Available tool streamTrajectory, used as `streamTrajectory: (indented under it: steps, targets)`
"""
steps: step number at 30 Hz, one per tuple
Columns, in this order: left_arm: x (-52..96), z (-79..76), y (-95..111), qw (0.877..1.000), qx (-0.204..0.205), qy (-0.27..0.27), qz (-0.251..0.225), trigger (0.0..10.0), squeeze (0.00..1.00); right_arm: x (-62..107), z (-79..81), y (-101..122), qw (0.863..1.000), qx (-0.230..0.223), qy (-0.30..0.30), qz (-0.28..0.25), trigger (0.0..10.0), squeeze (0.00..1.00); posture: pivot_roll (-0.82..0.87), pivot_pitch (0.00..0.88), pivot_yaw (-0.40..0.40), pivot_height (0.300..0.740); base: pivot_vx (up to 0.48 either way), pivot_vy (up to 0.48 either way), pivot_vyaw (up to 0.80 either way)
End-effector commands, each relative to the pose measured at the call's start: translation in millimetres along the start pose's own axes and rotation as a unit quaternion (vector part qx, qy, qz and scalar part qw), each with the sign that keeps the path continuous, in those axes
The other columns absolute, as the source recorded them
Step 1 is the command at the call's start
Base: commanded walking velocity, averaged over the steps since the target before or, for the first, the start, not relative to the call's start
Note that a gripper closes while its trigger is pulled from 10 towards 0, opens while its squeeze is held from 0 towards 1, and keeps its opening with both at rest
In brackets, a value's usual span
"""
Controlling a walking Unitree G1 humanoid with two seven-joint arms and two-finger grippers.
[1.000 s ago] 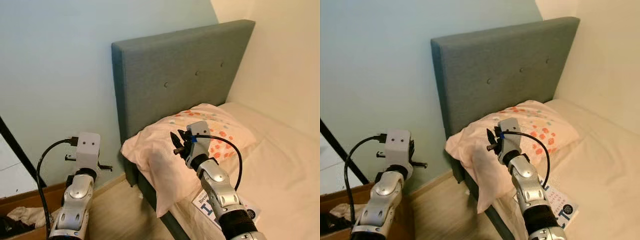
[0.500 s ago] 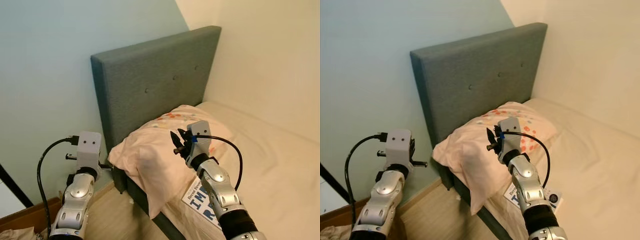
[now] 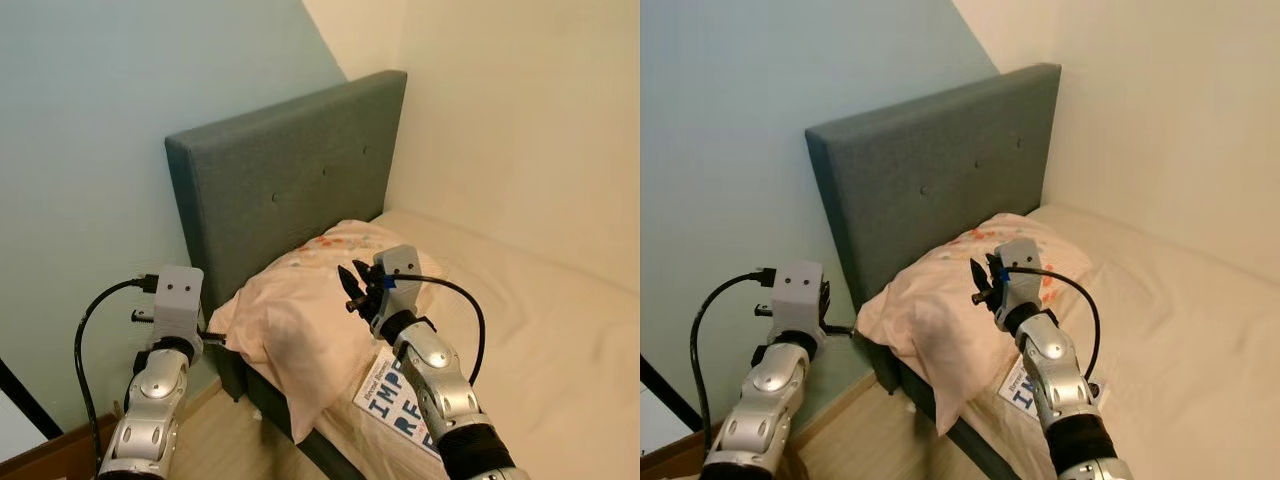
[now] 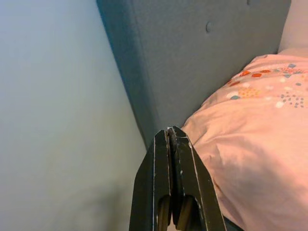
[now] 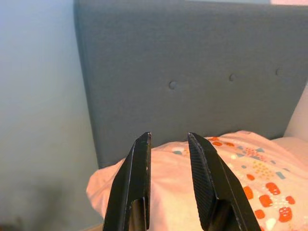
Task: Clean up the room
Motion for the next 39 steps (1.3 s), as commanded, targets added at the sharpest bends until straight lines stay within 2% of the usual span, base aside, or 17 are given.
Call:
streamTrajectory:
  steps: [1,16,20,24,27,29,34,35,36,39]
  targets:
    - [0.7,1.1,-2.9,1.0,-0.004,-0.001,0.003,10.0,0.0,0.0,0.1,1.0,1.0,0.003,-0.001,-0.005,10.0,0.0,-0.01,0.0,-0.045,0.705,0.0,0.0,0.0]
    - [1.1,0.0,-4.6,1.0,-0.002,0.003,0.005,10.0,0.0,-0.2,0.4,-1.2,1.0,0.014,0.005,0.005,10.0,0.0,-0.01,0.0,-0.045,0.705,0.0,0.0,0.0]
    - [1.3,-0.1,-5.9,1.0,-0.003,0.004,0.007,10.0,0.0,1.2,2.3,-3.2,1.0,-0.005,0.011,0.007,10.0,0.0,-0.01,0.0,-0.045,0.705,0.0,0.0,0.0]
    - [1.4,-0.4,-6.2,1.0,-0.002,0.005,0.008,10.0,0.0,2.5,3.6,-5.6,1.0,0.0,0.014,0.011,10.0,0.0,-0.01,0.0,-0.057,0.715,0.0,0.0,0.0]
    - [1.9,-1.2,-7.3,1.0,0.0,0.005,0.01,10.0,0.0,2.7,-0.1,-12.8,0.999,0.013,-0.004,0.031,10.0,0.0,-0.01,0.0,-0.056,0.723,0.0,0.0,0.0]
    - [3.1,-2.5,-12.7,1.0,0.008,0.003,0.021,10.0,0.0,3.9,-3.4,-13.5,0.999,-0.002,-0.016,0.029,10.0,0.0,-0.02,0.0,-0.054,0.723,0.0,0.0,0.0]
    - [6.2,-5.4,-24.9,0.999,0.027,0.0,0.046,10.0,0.0,5.8,-6.4,-17.4,0.999,-0.002,-0.028,0.036,10.0,0.0,-0.02,0.0,-0.052,0.723,0.0,0.0,0.0]
    - [9.7,-6.9,-33.3,0.997,0.047,0.001,0.062,10.0,0.0,8.3,-9.4,-30.4,0.997,0.0,-0.048,0.068,10.0,0.0,-0.03,0.0,-0.051,0.723,0.0,0.0,0.0]
    - [10.7,-7.2,-35.3,0.996,0.055,0.003,0.065,10.0,0.0,9.5,-10.0,-34.8,0.996,-0.003,-0.055,0.077,10.0,0.0,-0.03,0.0,-0.051,0.723,0.0,0.0,0.0]
    - [12.1,-6.6,-39.4,0.995,0.066,0.008,0.072,10.0,0.0,12.6,-14.1,-39.1,0.993,-0.001,-0.084,0.078,10.0,0.0,-0.03,0.0,-0.052,0.723,0.0,0.0,0.0]
Point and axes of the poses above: a point about 5 cm out from each wrist's last joint towards the gripper, its own x axis pointing back from the gripper into the wrist, its own y axis along the axis of the wrist's last joint, z = x × y, the point moved 4 cm from there along -x, pointing out of the wrist towards the gripper, and after that the axes turned 5 degrees about -x, right-handed, at the moved point
